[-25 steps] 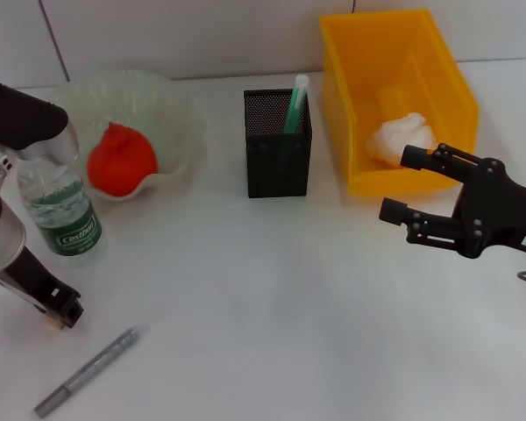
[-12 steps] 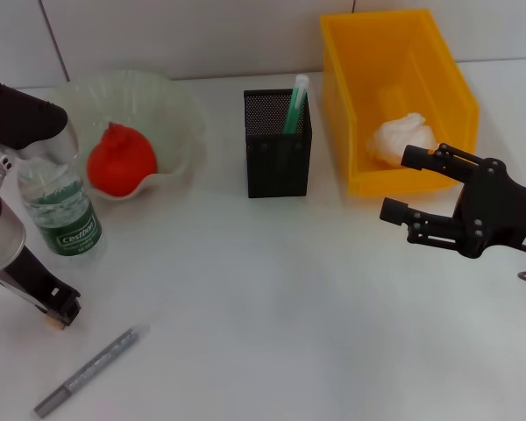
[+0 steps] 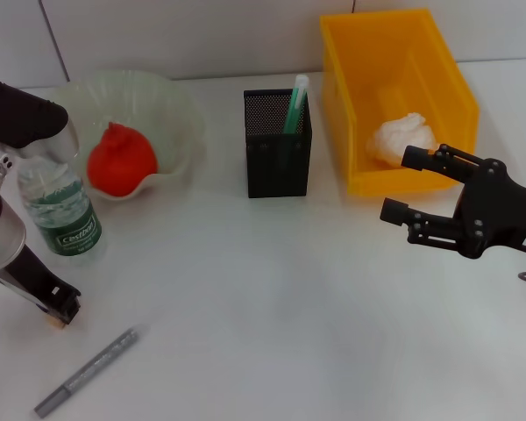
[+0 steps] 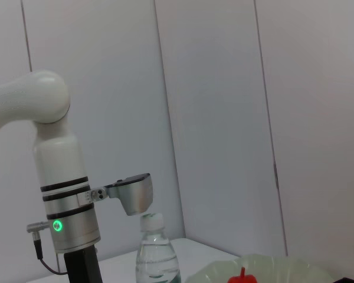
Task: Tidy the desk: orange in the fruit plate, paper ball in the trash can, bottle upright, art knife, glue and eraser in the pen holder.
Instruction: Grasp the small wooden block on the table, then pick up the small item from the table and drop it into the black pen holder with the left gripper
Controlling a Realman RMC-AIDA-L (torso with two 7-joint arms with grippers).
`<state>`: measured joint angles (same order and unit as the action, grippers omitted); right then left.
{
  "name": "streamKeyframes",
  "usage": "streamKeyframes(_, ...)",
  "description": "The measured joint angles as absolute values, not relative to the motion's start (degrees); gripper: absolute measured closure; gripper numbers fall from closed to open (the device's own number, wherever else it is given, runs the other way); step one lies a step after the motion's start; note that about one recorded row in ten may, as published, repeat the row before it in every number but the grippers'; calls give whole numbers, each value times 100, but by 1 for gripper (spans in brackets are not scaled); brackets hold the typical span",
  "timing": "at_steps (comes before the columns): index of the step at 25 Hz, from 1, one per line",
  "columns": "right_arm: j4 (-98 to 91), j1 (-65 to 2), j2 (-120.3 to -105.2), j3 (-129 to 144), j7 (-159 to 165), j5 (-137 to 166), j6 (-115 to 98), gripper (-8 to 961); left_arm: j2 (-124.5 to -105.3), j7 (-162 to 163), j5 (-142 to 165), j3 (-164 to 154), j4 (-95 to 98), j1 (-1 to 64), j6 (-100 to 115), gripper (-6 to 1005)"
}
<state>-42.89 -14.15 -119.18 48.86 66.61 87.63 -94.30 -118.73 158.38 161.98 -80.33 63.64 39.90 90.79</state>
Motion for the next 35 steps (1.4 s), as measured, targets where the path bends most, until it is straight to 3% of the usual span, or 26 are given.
streamKeyframes(35, -4298, -1442, -11918, 4864, 6662, 8763, -9430, 121, -11879, 15884, 16154, -8123, 6913, 3943, 9404, 714)
